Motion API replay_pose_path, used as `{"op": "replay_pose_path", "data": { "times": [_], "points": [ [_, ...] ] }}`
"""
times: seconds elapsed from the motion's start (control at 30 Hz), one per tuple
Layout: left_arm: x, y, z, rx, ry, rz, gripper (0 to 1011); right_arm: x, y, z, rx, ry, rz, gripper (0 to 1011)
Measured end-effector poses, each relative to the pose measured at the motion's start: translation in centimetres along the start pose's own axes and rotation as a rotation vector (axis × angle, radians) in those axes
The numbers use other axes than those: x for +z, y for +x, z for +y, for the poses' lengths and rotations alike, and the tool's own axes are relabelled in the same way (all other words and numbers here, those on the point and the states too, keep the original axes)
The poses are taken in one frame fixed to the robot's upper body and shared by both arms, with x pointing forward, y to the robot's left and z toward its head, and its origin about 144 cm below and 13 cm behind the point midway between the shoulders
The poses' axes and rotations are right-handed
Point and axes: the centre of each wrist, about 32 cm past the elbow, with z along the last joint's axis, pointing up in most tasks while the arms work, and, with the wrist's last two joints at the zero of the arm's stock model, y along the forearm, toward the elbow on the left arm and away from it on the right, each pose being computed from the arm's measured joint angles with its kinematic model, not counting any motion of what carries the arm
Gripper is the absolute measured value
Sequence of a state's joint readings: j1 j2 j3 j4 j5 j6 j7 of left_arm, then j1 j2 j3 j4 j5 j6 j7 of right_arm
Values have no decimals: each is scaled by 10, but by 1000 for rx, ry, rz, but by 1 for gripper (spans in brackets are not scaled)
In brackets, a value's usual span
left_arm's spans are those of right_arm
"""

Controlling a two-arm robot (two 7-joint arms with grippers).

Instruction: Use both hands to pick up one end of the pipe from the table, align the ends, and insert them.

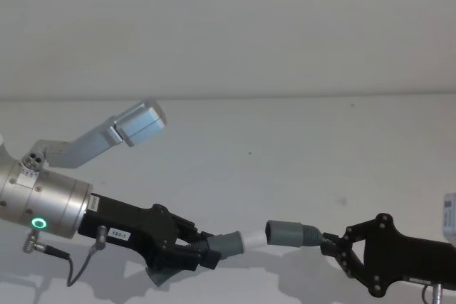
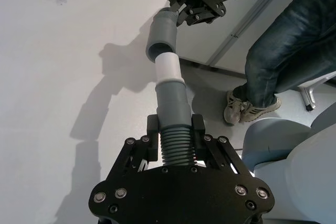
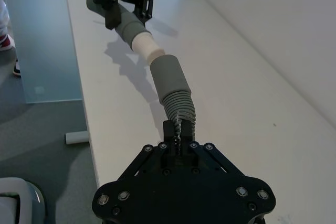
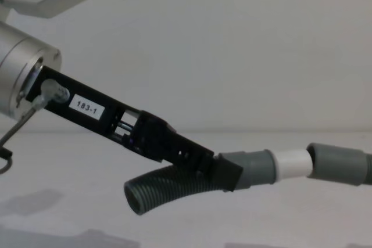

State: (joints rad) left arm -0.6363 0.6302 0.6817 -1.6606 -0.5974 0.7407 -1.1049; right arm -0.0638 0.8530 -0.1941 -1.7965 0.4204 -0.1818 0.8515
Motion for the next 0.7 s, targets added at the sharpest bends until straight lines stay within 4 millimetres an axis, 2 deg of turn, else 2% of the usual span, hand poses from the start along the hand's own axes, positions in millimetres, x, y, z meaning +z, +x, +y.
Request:
{"op": "replay_pose_path", "data": {
  "times": [0.7],
  "points": [
    [-1, 1, -4, -7, 0, 14, 334, 5, 0, -2, 28, 18, -5, 42]
  ]
}}
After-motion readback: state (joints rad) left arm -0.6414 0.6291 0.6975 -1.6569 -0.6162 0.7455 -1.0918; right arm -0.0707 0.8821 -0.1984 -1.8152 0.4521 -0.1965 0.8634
